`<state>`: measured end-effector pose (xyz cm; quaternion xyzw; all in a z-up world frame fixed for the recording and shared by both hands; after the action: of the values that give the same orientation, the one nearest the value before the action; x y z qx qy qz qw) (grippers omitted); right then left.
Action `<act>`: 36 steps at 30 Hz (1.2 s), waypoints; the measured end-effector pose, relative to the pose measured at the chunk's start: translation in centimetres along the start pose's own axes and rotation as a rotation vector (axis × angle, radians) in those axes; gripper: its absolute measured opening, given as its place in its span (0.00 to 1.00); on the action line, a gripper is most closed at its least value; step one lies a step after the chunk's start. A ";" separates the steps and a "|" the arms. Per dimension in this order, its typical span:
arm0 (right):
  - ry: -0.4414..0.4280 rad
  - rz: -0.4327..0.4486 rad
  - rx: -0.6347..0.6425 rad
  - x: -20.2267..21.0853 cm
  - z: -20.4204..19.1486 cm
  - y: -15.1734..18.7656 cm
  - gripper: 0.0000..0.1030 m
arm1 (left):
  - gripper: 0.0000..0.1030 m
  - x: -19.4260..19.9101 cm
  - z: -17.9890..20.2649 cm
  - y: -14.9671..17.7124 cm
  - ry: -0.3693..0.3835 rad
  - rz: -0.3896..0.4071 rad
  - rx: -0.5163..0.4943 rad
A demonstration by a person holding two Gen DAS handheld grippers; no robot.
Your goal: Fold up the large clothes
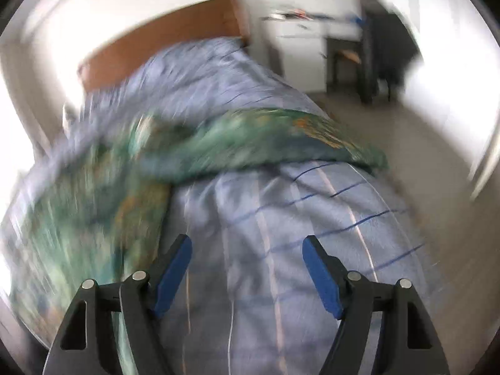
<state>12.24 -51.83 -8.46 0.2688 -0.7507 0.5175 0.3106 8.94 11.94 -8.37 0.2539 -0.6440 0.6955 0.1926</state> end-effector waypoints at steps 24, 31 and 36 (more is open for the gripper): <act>0.130 0.310 -0.717 -5.0 10.3 -6.2 0.08 | 0.98 -1.1 0.1 3.5 0.017 -0.122 0.120; 0.208 0.203 -0.678 -6.3 9.3 -3.5 0.55 | 0.99 -1.2 0.8 3.2 -0.037 -0.097 0.045; 0.200 0.244 -0.497 -2.3 6.1 -2.6 0.67 | 0.99 -2.3 -0.6 4.6 -0.046 -0.155 0.114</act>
<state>14.50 -58.20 -10.19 0.0401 -0.8469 0.3750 0.3748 7.93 12.24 -13.42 0.3294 -0.5860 0.7080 0.2165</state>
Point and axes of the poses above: each gripper's, at about its wrist camera, not at the fingertips, and x roughly against the way its jaws point, z to its right, y to its underside, the point moved 4 cm from there along -x, roughly the way its jaws point, and after that the axes turned 4 degrees about -x, right-handed, at the moved point
